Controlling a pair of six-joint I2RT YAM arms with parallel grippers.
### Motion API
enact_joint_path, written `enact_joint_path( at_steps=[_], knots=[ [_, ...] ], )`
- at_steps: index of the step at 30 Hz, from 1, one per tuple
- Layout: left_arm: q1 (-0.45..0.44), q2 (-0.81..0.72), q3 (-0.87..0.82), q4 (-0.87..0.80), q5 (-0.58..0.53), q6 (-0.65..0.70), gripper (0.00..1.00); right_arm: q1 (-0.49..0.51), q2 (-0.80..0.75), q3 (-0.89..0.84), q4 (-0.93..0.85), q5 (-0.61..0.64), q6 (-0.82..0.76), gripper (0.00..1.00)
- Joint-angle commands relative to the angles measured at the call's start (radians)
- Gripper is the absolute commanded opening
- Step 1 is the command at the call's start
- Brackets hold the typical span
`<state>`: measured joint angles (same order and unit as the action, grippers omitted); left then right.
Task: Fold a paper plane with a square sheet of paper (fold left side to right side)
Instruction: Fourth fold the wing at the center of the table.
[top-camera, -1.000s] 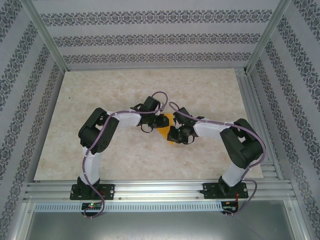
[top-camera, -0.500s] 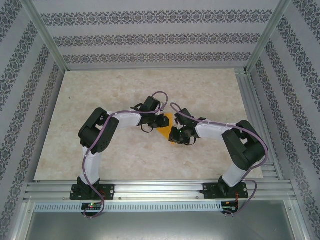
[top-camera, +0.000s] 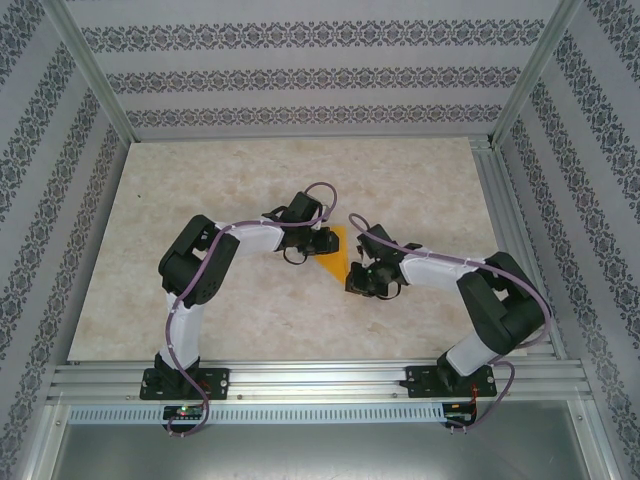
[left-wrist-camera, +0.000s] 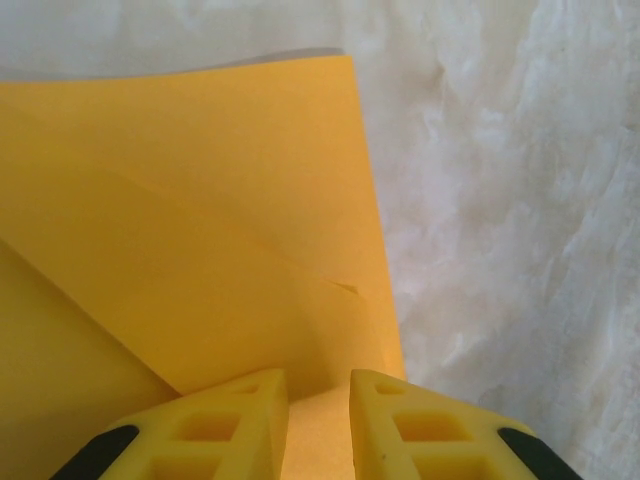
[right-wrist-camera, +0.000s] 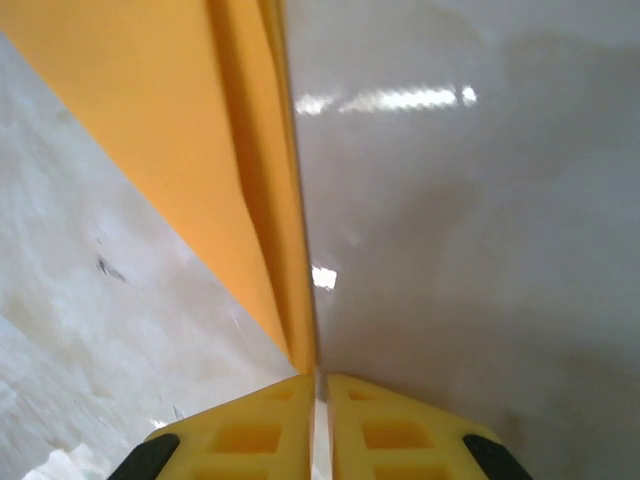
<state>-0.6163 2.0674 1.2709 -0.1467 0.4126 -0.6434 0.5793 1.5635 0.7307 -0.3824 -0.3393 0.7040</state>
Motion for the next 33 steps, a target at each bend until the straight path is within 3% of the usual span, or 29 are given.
enact_joint_path(
  at_steps=[1,5,10,20,33],
  knots=[
    [0.009,0.042,-0.009,-0.025,-0.082,0.025,0.27,-0.017,-0.067,0.025,-0.052,-0.022,-0.019,0.13],
    [0.006,0.037,-0.014,-0.016,-0.078,0.019,0.27,-0.022,-0.058,0.064,0.053,-0.047,0.035,0.13],
    [0.007,0.032,-0.015,-0.019,-0.078,0.019,0.27,-0.019,0.068,0.132,0.128,-0.012,0.056,0.13],
    [0.006,0.030,-0.021,-0.012,-0.075,0.011,0.27,-0.018,0.222,0.175,0.124,0.075,0.038,0.13],
    [0.006,0.032,-0.010,-0.035,-0.092,0.022,0.27,0.033,0.152,0.003,0.004,0.048,0.035,0.12]
  ],
)
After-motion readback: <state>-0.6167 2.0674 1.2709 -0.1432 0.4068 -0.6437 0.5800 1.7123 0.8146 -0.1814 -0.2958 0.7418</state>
